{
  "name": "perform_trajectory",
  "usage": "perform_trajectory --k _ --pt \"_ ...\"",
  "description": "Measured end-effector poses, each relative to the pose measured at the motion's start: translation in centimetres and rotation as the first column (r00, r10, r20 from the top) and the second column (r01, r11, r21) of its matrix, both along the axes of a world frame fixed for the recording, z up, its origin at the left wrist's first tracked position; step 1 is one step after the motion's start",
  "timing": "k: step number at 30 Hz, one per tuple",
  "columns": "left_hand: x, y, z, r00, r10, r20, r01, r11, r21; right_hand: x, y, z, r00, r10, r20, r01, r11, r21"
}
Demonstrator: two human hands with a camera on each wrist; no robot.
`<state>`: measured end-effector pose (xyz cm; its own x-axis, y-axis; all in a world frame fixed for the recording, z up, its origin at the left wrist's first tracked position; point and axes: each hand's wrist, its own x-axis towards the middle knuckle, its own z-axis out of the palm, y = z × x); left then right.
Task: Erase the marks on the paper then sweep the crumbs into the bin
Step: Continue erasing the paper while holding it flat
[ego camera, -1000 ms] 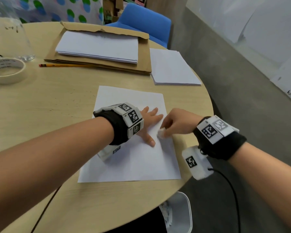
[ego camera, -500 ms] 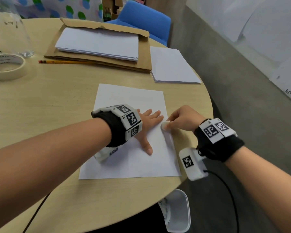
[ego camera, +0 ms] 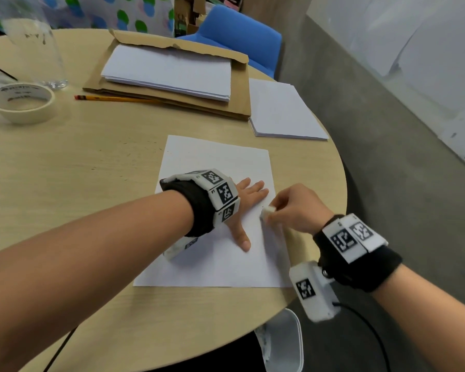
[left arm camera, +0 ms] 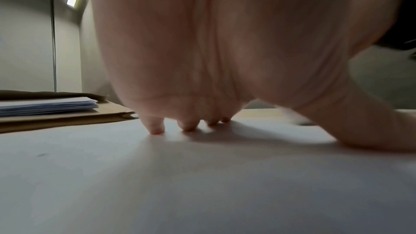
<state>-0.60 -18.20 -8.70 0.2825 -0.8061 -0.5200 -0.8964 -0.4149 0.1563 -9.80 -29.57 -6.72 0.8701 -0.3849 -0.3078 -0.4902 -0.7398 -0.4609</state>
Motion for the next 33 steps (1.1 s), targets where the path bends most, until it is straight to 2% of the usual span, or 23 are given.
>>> perform_trajectory --k 3,5,9,11,14,16,21,22,24,27,29,33 --pt "0.1 0.0 -0.3 1.000 0.005 0.002 -0.005 1.000 -0.013 -1.7 1.1 -0.2 0.989 0.123 -0.083 -0.117 0.991 0.069" --pt "0.1 -0.1 -0.4 1.000 0.004 0.003 -0.004 1.000 -0.016 -0.9 0.2 0.3 0.993 0.072 -0.094 -0.065 0.995 0.082" --pt "0.2 -0.1 -0.5 1.000 0.004 0.002 -0.004 1.000 -0.028 0.9 -1.5 0.5 0.997 -0.075 -0.019 0.075 0.997 0.003" --pt "0.2 -0.1 -0.6 1.000 0.001 0.004 -0.001 1.000 -0.023 -0.1 -0.4 0.2 0.999 -0.036 -0.007 0.036 0.999 0.002" --pt "0.4 -0.2 -0.8 1.000 -0.001 0.007 0.001 1.000 -0.019 -2.0 1.5 -0.2 0.991 0.099 -0.086 -0.092 0.993 0.079" --pt "0.4 -0.2 -0.9 1.000 0.000 0.006 0.000 1.000 -0.022 -1.8 1.2 0.2 0.988 0.096 -0.123 -0.080 0.988 0.130" --pt "0.4 -0.1 -1.0 1.000 0.008 -0.001 -0.008 0.999 -0.045 1.0 -0.8 0.4 0.987 -0.159 0.029 0.155 0.981 0.117" --pt "0.4 -0.2 -1.1 1.000 0.007 -0.002 -0.007 0.999 -0.047 0.8 -0.5 0.1 0.985 -0.163 0.052 0.156 0.981 0.118" --pt "0.6 -0.2 -1.2 1.000 0.001 0.003 -0.001 0.999 -0.042 -0.4 0.7 -0.5 0.996 -0.078 0.042 0.073 0.990 0.123" --pt "0.7 -0.3 -1.4 1.000 -0.002 -0.005 0.002 0.999 -0.041 -1.4 1.8 -0.4 0.994 0.083 -0.068 -0.068 0.978 0.196" --pt "0.7 -0.2 -1.3 1.000 0.001 -0.002 -0.001 0.999 -0.049 -0.5 1.0 0.1 0.995 0.066 -0.068 -0.053 0.983 0.175" --pt "0.6 0.0 -1.4 0.999 0.024 -0.033 -0.027 0.996 -0.082 1.1 -0.2 0.0 0.994 -0.078 0.077 0.073 0.995 0.073"
